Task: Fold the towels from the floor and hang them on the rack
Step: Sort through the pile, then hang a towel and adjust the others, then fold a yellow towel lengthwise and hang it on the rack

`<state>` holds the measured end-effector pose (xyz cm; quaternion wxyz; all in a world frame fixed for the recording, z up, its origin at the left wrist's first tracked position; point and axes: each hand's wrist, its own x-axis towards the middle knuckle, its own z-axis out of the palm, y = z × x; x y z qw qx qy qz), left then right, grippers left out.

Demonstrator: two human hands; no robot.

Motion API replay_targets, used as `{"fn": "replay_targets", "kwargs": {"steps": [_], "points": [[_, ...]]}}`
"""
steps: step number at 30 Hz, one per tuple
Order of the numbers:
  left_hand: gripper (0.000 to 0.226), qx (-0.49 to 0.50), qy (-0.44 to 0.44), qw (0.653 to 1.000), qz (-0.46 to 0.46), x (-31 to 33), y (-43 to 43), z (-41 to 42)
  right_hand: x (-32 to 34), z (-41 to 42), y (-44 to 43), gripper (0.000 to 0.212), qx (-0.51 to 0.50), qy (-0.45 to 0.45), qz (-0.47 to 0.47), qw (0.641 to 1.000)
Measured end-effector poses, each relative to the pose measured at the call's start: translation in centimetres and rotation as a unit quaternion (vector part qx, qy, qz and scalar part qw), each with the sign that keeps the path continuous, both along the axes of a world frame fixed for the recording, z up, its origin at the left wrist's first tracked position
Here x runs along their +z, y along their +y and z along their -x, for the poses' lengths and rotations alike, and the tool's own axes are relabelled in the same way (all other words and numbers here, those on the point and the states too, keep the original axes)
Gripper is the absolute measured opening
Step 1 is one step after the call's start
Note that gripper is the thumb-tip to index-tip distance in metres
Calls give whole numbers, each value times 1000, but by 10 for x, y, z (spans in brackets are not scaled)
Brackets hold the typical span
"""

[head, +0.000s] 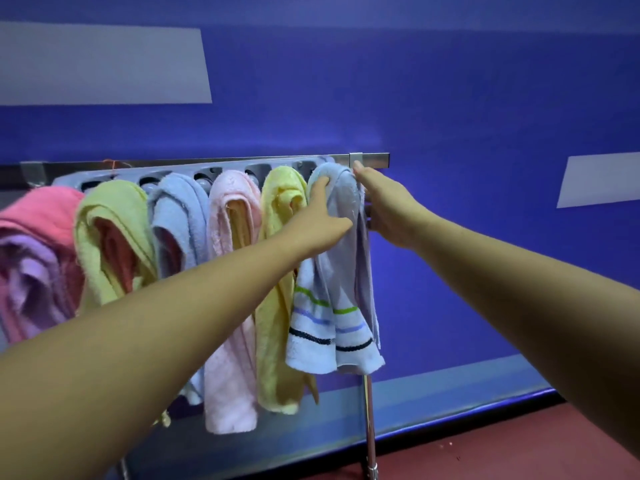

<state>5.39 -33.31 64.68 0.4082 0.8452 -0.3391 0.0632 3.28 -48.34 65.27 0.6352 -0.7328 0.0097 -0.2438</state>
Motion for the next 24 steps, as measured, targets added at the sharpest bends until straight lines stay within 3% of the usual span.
{"fn": "replay_targets", "kwargs": {"steps": [2, 4, 6, 9, 13, 17, 19, 21, 24], "points": [[84, -13, 80, 992, 94, -14, -1, -6, -4, 2, 5, 71, -28, 2, 39, 999], [87, -38, 150, 977, 149, -25, -3, -10, -11, 7, 14, 66, -32, -7, 81, 996], [90, -66, 150, 975, 152, -35, -6, -13, -19, 12, 20, 61, -30, -16, 108, 994], [89, -59, 105, 987, 108, -44, -5, -14, -27, 22, 23, 56, -36, -8, 97, 995], [61, -53, 20, 998, -5, -67, 9, -10, -42, 35, 24, 62, -29, 15, 111, 993], [68, -67, 134, 983, -104, -112, 26, 2, -61, 55, 34, 59, -37, 65, 104, 992], [31, -76, 230, 952, -187, -139, 36, 23, -76, 69, 43, 63, -41, 95, 127, 986], [9, -78, 250, 933, -246, -167, 44, 39, -96, 81, 50, 69, -57, 130, 167, 976], [29, -60, 226, 946, -224, -196, 59, 53, -133, 99, 60, 60, -76, 177, 216, 957]]}}
